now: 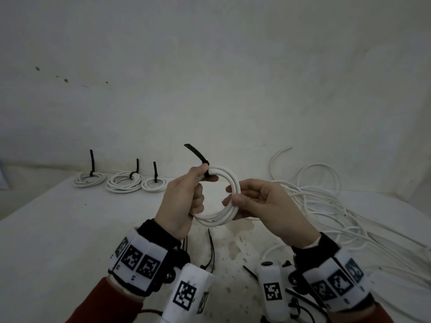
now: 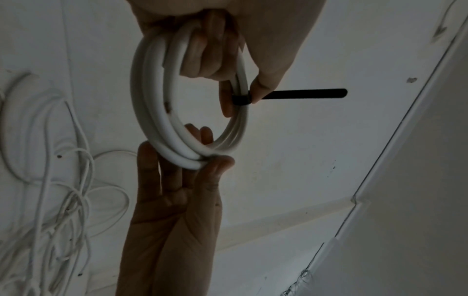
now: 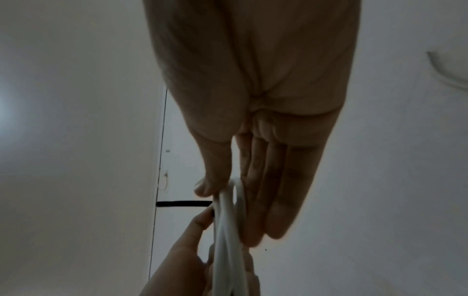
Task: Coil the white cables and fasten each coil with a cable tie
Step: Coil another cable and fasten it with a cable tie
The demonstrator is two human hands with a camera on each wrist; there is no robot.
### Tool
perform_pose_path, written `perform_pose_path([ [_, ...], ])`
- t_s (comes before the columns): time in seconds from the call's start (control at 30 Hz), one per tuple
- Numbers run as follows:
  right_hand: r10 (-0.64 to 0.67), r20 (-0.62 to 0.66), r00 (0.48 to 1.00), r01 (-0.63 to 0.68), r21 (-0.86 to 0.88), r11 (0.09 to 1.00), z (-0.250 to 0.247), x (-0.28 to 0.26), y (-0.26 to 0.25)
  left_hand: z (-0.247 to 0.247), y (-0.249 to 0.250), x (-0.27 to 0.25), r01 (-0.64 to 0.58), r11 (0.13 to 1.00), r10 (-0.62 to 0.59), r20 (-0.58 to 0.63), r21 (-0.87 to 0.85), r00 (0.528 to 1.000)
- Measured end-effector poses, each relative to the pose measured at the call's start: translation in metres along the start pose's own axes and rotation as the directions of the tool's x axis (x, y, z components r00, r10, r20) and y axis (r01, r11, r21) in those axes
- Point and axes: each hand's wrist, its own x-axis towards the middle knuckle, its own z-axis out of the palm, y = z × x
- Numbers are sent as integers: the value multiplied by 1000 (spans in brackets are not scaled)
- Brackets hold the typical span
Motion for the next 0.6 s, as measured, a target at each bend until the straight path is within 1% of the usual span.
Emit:
perform_pose_path([
  [0.07,-19,-56,998,17,-38,999,5,2,5,0,-2,1,-24,999,25,-8,29,1000],
  [0.17,-43,-134,990,16,-199,980,11,5,15,0,-6,2,-71,992,72,-14,106,997],
  [0.23,-54,-185,981,1,-279,960,14,6,20,0,-11,5,-70,988,73,-12,135,997],
  [0.3,-37,-252,967,-41,-300,953,13,9,27,-2,-17,11,-45,994,46,-15,104,999],
  [0.37,26,-296,955,-98,-233,967,10,15,37,-4,-25,19,-9,999,10,-34,39,999],
  [0.47,161,-316,935,-184,-45,982,6,29,51,-12,-36,30,31,1000,-31,-99,-5,995],
  [0.53,243,-324,914,-240,50,970,6,42,60,-21,-41,37,67,998,-67,-128,-1,990],
  [0.6,302,-331,894,-281,113,953,8,58,66,-32,-45,48,96,994,-86,-168,51,982],
])
